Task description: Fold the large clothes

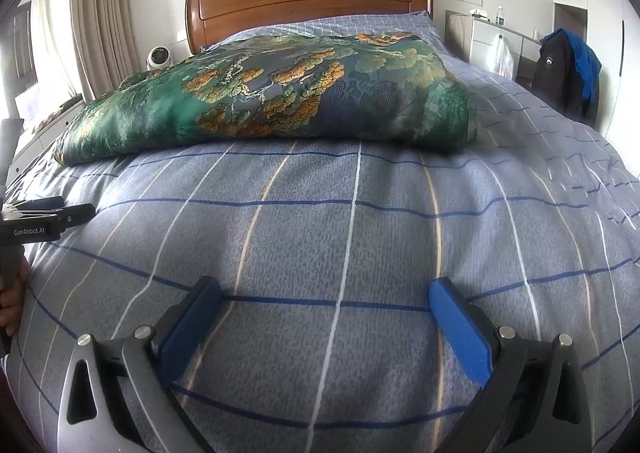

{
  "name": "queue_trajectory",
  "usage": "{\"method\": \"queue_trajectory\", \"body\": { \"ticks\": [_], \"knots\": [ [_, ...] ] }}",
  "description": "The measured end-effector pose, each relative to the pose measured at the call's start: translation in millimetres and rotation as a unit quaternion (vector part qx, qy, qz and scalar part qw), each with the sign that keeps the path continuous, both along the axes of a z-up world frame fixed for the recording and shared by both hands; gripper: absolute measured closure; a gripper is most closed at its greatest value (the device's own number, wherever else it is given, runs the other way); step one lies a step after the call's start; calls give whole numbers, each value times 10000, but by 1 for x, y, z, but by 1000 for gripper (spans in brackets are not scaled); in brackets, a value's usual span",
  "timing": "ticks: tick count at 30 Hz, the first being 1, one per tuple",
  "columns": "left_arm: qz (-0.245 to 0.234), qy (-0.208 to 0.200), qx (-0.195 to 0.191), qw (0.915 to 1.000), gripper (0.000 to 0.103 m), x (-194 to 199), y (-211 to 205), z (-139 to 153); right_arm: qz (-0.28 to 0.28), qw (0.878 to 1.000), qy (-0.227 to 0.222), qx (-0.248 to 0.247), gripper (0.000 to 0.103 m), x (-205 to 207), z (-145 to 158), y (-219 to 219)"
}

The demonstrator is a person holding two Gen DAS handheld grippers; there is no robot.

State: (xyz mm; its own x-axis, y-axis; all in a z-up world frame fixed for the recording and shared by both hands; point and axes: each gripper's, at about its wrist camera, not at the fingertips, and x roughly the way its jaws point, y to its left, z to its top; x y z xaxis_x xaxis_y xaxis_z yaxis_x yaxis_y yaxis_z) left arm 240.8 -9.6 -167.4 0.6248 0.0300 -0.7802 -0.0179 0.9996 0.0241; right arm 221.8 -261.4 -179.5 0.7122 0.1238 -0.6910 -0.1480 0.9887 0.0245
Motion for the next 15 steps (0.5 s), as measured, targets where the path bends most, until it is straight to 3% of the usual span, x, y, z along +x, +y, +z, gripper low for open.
{"method": "queue_trajectory", "body": {
  "ticks": [15],
  "knots": [
    [-9,6,58,10000,0,3,-3,-1,2,10000,-33,6,1,-1,0,0]
  ]
}}
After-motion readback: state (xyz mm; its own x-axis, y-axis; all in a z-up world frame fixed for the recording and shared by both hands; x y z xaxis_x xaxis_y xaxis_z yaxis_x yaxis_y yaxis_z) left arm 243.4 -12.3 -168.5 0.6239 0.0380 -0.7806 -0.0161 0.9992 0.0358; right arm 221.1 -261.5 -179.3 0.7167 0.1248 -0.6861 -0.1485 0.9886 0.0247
